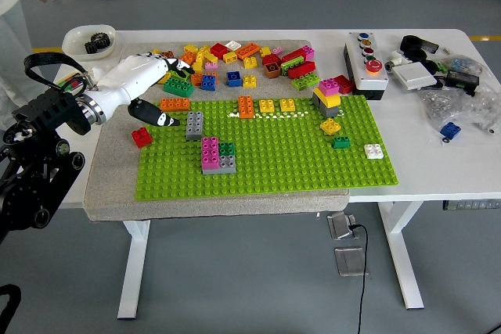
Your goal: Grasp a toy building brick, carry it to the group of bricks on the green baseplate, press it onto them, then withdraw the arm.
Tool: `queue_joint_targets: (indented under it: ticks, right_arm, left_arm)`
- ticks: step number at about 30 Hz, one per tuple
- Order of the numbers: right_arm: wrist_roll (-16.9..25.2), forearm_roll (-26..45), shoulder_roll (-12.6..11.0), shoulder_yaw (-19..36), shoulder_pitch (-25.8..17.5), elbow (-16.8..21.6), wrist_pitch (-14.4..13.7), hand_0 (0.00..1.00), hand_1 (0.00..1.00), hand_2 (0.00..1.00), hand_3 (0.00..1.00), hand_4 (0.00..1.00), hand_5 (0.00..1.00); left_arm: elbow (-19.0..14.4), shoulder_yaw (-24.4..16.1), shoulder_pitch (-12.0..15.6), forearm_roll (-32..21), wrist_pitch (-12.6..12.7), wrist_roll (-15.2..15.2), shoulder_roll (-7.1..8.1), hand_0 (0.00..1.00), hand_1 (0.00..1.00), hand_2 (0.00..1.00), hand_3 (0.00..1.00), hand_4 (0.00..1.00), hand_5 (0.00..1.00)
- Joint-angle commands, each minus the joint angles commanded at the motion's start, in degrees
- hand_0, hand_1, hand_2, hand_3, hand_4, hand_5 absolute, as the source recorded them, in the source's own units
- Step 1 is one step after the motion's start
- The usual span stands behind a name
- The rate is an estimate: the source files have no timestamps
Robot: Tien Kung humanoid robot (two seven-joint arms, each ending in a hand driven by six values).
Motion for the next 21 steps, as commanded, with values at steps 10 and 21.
queue_joint_targets:
  ticks: [10,21]
  right_arm:
    - [0.0,-0.3,-0.1,-0.1,0.2,0.0,0.1,0.745,0.641,0.681,0.639,0.855,0.570]
    - [0.0,-0.5,-0.4,-0.2,0.4,0.0,0.2,0.744,0.641,0.681,0.638,0.854,0.571]
  left_arm:
    - [5.5,2.3,-3.0,0.0,-0.8,-0.2,-1.61,0.847,0.801,0.732,0.789,0.988,0.137]
    - [14.6,3.2,-9.0,0.0,-3.9,0.5,-4.40,0.849,0.802,0.736,0.788,0.998,0.170]
